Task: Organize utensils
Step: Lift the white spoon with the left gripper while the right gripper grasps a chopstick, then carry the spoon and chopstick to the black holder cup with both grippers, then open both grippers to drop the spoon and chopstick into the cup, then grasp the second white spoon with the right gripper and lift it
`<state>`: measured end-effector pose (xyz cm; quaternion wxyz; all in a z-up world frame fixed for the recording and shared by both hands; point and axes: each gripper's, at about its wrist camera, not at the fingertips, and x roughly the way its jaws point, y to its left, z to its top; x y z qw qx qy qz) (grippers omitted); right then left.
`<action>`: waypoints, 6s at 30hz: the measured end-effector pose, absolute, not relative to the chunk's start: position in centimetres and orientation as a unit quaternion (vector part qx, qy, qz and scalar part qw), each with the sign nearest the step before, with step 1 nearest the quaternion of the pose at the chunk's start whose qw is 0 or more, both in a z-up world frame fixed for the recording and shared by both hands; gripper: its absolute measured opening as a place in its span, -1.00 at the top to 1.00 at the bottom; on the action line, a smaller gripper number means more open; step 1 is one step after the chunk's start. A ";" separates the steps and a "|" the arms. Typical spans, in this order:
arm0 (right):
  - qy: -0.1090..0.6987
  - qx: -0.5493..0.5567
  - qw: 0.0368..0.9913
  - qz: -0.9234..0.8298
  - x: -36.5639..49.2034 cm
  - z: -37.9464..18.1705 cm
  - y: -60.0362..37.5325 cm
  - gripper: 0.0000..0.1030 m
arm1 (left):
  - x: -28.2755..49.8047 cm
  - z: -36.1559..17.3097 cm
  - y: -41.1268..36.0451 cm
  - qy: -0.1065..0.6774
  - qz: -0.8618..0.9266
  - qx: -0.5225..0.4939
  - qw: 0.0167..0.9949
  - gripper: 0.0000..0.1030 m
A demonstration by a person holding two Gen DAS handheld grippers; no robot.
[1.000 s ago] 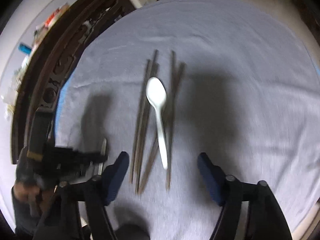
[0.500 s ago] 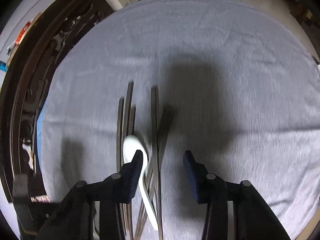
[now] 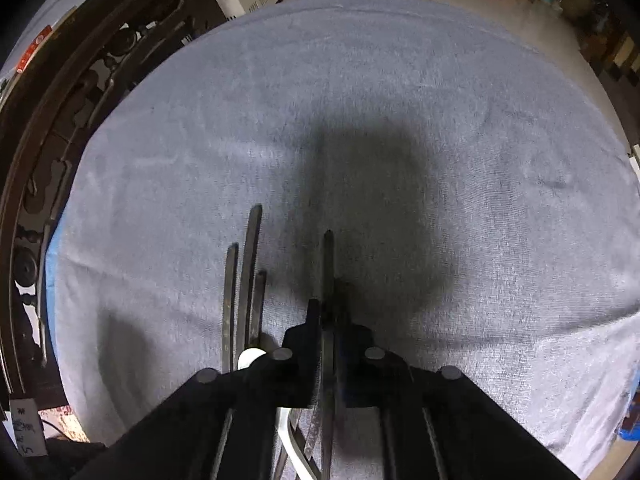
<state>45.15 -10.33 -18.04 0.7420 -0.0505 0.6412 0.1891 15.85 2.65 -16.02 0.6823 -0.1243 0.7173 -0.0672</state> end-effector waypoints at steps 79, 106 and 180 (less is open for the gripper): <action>0.310 0.090 0.889 0.325 9.9 13.5 -32.6 0.87 | -0.5 5.5 -4.9 0.361 -0.084 -0.179 0.911 0.81; 0.394 0.042 0.856 0.333 8.4 3.8 -27.9 0.87 | -1.8 -1.7 -7.3 0.384 -0.083 -0.165 0.904 0.80; 0.514 0.125 0.805 0.268 19.7 -6.1 -34.2 -0.40 | 0.4 -5.1 0.5 0.441 -0.007 -0.215 0.871 0.10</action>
